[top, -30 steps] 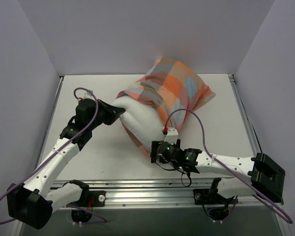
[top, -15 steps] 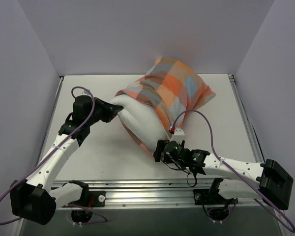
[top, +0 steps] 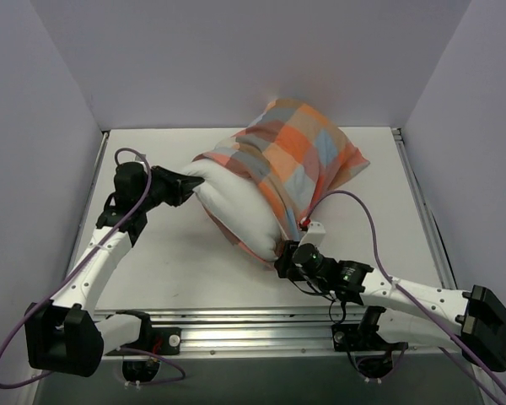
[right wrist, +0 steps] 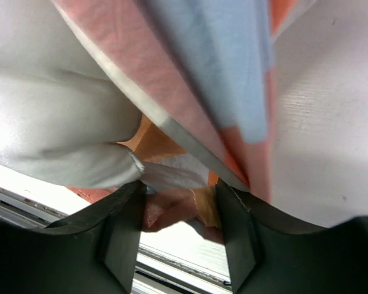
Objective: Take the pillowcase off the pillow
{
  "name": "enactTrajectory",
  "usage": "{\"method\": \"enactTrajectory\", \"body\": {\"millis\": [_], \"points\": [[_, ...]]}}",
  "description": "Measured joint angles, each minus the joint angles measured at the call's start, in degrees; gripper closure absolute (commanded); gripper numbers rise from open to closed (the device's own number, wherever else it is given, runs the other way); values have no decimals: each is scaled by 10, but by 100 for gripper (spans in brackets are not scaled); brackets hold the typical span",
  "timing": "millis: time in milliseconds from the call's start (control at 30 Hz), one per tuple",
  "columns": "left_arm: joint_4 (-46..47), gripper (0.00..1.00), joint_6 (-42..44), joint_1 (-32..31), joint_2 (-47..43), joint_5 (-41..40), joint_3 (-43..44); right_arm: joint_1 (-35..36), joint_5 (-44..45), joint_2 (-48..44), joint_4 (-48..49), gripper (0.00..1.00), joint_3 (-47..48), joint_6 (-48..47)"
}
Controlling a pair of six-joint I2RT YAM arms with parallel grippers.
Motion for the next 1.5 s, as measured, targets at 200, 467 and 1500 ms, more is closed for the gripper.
{"method": "enactTrajectory", "body": {"millis": [200,467,1500], "points": [[19,57,32,14,6,3,-36,-6,2,14,8,62,-3,-28],[-21,3,133,18,7,-18,-40,-8,-1,132,55,62,17,-68],[-135,7,300,-416,-26,-390,-80,-24,-71,235,193,63,46,-111]]}}
